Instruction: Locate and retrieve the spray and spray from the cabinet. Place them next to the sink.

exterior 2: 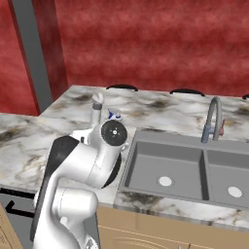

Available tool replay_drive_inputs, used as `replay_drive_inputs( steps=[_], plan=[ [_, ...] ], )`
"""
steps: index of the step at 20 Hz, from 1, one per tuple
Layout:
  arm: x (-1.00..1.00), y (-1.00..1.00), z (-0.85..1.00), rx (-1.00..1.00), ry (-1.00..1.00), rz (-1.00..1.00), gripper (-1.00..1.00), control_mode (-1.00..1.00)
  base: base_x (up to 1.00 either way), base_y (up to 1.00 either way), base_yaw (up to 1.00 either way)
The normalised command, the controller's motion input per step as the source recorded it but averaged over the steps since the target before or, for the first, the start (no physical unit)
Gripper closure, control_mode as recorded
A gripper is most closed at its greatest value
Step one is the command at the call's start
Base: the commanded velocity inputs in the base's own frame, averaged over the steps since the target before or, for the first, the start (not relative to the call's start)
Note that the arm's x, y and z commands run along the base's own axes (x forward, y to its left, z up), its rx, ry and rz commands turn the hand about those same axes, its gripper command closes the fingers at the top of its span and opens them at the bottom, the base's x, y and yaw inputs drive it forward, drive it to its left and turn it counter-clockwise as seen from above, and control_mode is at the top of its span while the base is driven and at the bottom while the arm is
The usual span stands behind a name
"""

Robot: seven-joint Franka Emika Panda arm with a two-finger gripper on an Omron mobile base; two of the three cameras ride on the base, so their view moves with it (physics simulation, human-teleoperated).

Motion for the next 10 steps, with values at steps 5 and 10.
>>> replay_drive_inputs(
  steps=[5, 10],
  plan=[
    [0.00, 0.00, -0.31, -0.01, 0.00, -0.50, 1.00, -1.00, 0.00, 0.00, 0.00],
    [-0.02, 0.10, -0.49, -0.11, 0.00, -0.38, 1.00, -1.00, 0.00, 0.00, 0.00]
  ],
)
